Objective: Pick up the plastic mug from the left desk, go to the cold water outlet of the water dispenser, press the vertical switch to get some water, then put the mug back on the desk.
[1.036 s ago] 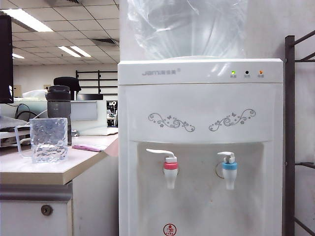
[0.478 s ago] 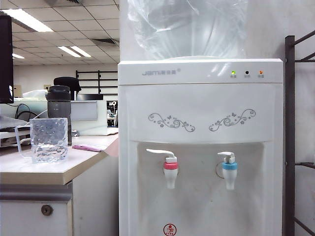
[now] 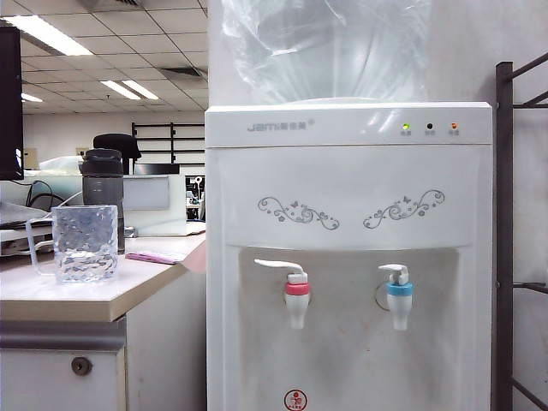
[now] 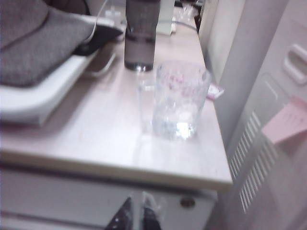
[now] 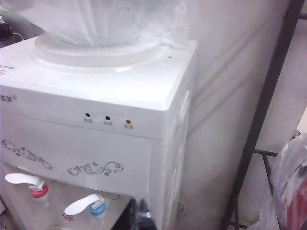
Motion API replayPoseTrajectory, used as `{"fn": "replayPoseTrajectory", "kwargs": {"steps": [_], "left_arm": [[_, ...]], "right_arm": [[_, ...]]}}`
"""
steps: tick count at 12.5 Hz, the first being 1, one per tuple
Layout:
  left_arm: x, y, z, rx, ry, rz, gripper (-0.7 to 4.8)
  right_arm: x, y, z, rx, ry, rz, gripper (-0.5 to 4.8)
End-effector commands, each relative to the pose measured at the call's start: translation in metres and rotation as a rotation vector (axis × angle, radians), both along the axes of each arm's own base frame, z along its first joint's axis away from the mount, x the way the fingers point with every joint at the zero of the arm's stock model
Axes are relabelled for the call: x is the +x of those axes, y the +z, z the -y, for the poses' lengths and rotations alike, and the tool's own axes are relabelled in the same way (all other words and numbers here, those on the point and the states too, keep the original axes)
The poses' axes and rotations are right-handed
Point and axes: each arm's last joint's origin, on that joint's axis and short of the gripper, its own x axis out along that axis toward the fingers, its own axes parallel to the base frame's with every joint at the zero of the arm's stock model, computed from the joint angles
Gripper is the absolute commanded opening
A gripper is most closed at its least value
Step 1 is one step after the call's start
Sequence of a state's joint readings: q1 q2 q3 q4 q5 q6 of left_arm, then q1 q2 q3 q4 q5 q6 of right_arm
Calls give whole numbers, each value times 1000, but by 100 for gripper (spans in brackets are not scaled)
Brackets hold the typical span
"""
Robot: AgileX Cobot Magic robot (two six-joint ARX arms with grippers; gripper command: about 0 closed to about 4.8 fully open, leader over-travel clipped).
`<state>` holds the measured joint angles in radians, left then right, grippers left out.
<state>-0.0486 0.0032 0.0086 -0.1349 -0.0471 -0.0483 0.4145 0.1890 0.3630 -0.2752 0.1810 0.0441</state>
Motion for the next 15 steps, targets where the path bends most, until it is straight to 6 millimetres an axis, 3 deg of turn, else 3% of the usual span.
{"fn": "replayPoseTrajectory", "kwargs": {"steps": [1,8,11,13,14,15], "left_arm": [[1,10,0,73,-10,108,27],[1,8,0,121,-15,84,27],[1,8,0,121,-15,84,27],[1,8,0,121,-15,84,27],[1,8,0,121,-15,84,27],[1,8,0,121,-14,84,27]], "right_arm": [[0,2,0,7,-1,16,-1],[0,1,0,0,-9,14,-1],[2,-11,18,-97,-379,-47,-1],[4,-18,24,-61,-449,22,-1],[1,-39,29,-12,-409,134,-1],[5,-47,30,-17,-405,120,-1]]}}
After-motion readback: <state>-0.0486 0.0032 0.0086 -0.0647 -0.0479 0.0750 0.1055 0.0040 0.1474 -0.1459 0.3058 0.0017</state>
